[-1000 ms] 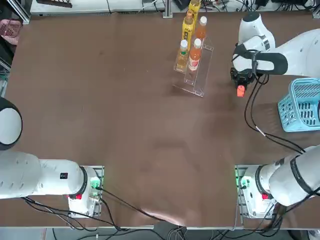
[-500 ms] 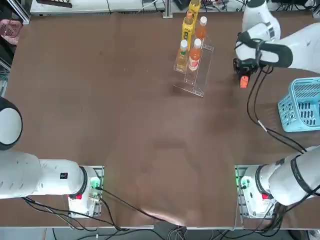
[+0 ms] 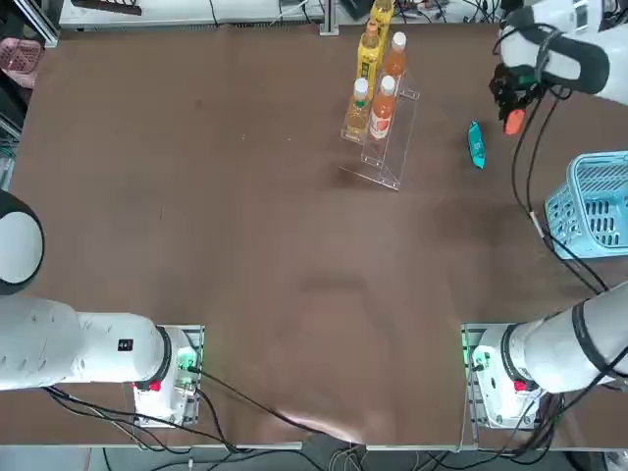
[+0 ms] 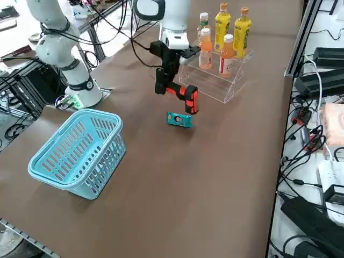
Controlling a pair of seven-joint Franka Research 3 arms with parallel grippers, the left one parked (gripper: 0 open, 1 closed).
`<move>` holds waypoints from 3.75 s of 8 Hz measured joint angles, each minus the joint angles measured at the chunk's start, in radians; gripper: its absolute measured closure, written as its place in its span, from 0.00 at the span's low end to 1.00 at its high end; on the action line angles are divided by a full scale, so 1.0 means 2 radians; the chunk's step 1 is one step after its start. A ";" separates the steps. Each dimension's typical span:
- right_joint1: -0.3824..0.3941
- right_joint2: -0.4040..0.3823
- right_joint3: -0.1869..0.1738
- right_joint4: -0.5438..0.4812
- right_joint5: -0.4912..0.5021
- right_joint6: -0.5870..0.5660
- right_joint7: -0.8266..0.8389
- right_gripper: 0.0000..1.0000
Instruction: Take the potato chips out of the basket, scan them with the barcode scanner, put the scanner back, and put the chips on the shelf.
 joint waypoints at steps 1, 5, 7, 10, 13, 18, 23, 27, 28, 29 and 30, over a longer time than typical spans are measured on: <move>-0.029 0.022 -0.001 0.031 0.000 0.000 -0.057 0.59; -0.150 0.136 -0.001 0.151 0.050 0.007 -0.267 0.59; -0.183 0.178 -0.001 0.173 0.062 0.032 -0.300 0.59; -0.206 0.207 0.000 0.176 0.066 0.055 -0.302 0.59; -0.232 0.231 0.001 0.176 0.073 0.072 -0.311 0.59; -0.249 0.252 0.002 0.176 0.104 0.090 -0.345 0.59; -0.258 0.264 0.003 0.176 0.112 0.101 -0.367 0.59; -0.259 0.265 0.004 0.176 0.112 0.105 -0.370 0.44; -0.259 0.265 0.004 0.176 0.112 0.105 -0.373 0.37; -0.259 0.265 0.004 0.176 0.112 0.106 -0.374 0.34; -0.259 0.265 0.004 0.176 0.112 0.106 -0.374 0.30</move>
